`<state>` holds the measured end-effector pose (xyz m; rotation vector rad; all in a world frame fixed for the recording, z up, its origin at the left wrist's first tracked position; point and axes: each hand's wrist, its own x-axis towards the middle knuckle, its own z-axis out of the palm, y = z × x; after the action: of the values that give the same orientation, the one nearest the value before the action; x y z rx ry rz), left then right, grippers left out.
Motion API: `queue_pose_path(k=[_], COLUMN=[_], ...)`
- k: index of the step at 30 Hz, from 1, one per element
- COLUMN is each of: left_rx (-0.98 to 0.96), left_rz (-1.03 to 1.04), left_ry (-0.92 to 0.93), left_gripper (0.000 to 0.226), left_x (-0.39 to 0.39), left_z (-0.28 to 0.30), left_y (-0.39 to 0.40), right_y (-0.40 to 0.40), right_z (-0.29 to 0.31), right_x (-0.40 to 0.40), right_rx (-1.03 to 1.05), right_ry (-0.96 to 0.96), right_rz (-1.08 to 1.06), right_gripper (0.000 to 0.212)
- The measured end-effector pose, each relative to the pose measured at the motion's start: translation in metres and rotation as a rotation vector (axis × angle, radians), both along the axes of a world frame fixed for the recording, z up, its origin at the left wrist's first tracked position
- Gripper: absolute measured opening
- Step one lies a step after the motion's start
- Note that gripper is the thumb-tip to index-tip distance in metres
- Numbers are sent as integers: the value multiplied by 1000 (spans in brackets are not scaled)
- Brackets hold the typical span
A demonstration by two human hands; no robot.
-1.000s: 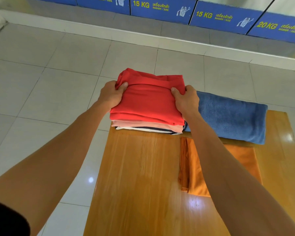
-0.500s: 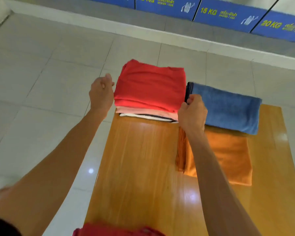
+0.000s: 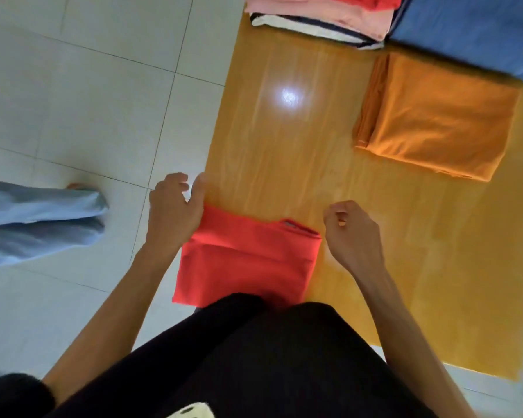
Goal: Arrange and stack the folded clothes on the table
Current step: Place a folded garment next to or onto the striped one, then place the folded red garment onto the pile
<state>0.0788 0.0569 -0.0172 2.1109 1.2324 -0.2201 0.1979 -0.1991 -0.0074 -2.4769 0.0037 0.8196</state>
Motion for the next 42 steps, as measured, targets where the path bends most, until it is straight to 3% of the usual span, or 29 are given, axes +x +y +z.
queue_pose_path(k=[3, 6, 9, 13, 19, 22, 25, 28, 31, 38, 42], left_rx=[-120, -121, 24, 56, 12, 20, -27, -54, -15, -103, -177], left_rz=[60, 17, -23, -76, -44, -49, 42, 106, 81, -5, 40], left_ry=[284, 387, 278, 161, -43, -93, -22, 74, 41, -114, -118], left_gripper=[110, 108, 82, 60, 68, 80, 92, 85, 77, 62, 67], left_x=[-33, -40, -37, -21, 55, 88, 88, 72, 74, 95, 100], left_z=[0, 2, 0, -9, -8, 0, 1, -7, -12, -12, -14], left_y=[-16, -33, -37, -33, -12, -6, -9, -26, -35, -16, -8], right_y=[-10, -8, -2, 7, 35, 48, 47, 42, 49, 60, 69], right_z=[5, 5, 3, -6, -13, -11, -13, -21, -24, -21, -21], right_x=[-26, -40, -52, -47, 17, 46, 54, 38, 27, 47, 46], right_rx=[-56, -108, 8, 77, 173, 191, 159, 30, -43, 50, 97], right_ry=[117, 261, 320, 175, -80, -88, -41, -46, -90, -143, -124], right_rz=[4, 35, -3, -59, -171, -242, -280, -268, -241, -254, -202], right_gripper=[37, 59, 61, 46, 35, 42, 54, 65, 63, 59, 61])
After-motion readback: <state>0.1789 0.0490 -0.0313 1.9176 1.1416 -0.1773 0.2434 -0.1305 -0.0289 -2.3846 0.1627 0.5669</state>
